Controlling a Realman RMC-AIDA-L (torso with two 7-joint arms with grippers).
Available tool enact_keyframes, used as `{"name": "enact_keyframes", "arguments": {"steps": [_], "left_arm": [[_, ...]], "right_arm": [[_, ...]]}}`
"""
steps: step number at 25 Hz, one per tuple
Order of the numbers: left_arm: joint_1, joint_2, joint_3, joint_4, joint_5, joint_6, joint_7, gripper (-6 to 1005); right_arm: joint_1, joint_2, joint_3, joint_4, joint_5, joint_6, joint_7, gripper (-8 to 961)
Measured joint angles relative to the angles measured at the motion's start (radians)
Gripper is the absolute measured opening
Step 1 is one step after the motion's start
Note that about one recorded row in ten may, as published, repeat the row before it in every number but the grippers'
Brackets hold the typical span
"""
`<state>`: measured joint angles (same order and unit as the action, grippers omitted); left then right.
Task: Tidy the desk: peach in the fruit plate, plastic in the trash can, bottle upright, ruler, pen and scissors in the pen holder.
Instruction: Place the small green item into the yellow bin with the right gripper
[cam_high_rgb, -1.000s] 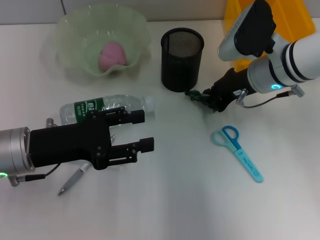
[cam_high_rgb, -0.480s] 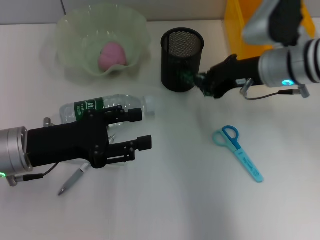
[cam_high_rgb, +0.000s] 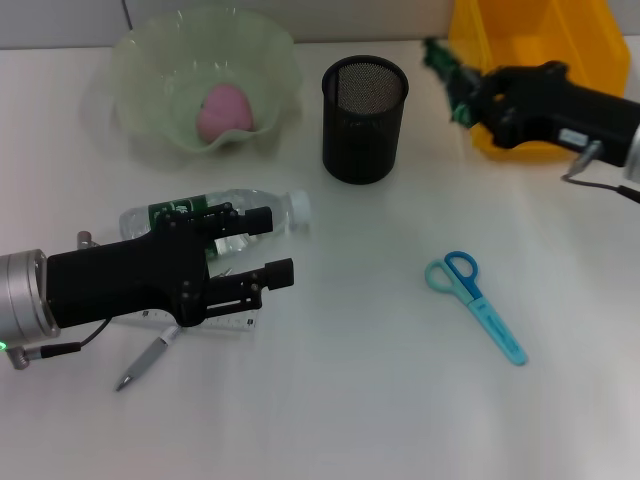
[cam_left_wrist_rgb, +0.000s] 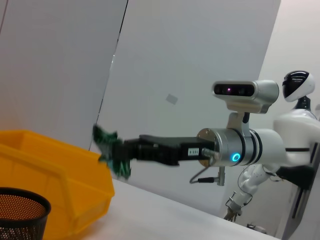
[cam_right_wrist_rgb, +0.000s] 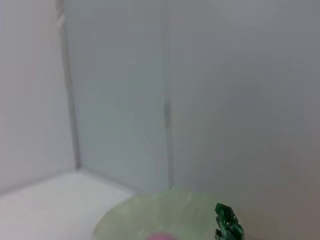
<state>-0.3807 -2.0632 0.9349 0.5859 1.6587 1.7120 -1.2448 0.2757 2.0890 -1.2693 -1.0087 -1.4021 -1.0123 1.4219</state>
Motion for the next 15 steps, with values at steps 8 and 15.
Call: {"name": "enact_keyframes", "arguments": {"steps": [8,15], "left_arm": [[-0.002,0.0,0.001,0.0,0.001,0.0,0.018,702],[-0.009,-0.002,0.003,0.0,0.001,0.003,0.027,702]], "right_arm": [[-0.018,-0.005,0.143,0.124,0.213,-0.05,-0.135,54],[0.031,-0.01,0.23,0.16,0.206,-0.024,-0.139,53]]}}
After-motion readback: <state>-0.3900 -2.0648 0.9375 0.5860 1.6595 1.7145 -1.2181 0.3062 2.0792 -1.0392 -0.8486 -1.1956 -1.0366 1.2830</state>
